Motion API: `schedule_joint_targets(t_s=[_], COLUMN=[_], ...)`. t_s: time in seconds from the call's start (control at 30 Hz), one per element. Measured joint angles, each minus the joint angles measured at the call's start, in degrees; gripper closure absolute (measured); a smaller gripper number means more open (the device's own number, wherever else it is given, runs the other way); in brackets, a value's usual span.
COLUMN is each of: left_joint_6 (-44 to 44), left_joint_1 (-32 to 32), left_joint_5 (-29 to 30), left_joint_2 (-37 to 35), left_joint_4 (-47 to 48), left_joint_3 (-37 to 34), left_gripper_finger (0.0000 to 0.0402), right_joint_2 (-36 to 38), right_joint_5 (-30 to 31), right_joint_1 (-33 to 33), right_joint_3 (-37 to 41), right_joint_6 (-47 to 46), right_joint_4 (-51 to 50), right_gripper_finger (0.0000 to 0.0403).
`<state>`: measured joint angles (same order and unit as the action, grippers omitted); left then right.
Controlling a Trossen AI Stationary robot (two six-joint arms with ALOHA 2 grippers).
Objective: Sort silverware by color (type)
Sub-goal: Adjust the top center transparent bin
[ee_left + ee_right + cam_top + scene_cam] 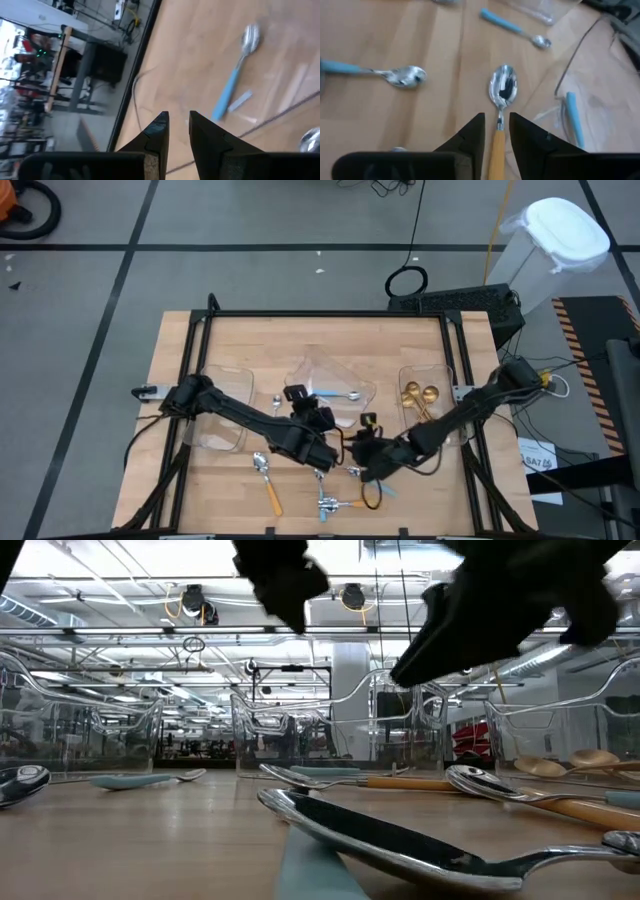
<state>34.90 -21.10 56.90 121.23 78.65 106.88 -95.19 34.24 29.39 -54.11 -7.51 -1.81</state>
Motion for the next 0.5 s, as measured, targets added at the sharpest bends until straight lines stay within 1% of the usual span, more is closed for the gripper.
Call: schedule_joint_targets(t_s=[0.1, 0.3, 0.5], left_joint_6=[2.3, 8.5, 10.7], left_joint_1=[1.0, 1.9, 0.6], left_joint_5=[0.0, -0.6, -3.3], left_joint_2=[-0.6, -1.8, -2.0], left_joint_4=[1.1, 0.9, 0.5], left_joint_3=[-3.4, -11.1, -12.1], left_gripper_finger=[0.0325, 0.0325, 0.0325], right_joint_2=[-1.6, -2.2, -2.2], right_joint_5=[0.1, 0.5, 7.9], right_joint_1=[-2.1, -4.9, -5.9], right_joint_3=[0.0, 0.0, 0.0], right_joint_6=[-0.8, -3.8, -5.3], right_joint_4=[0.1, -3.7, -7.6], right_gripper_finger=[0.0345, 0.0376, 0.0389])
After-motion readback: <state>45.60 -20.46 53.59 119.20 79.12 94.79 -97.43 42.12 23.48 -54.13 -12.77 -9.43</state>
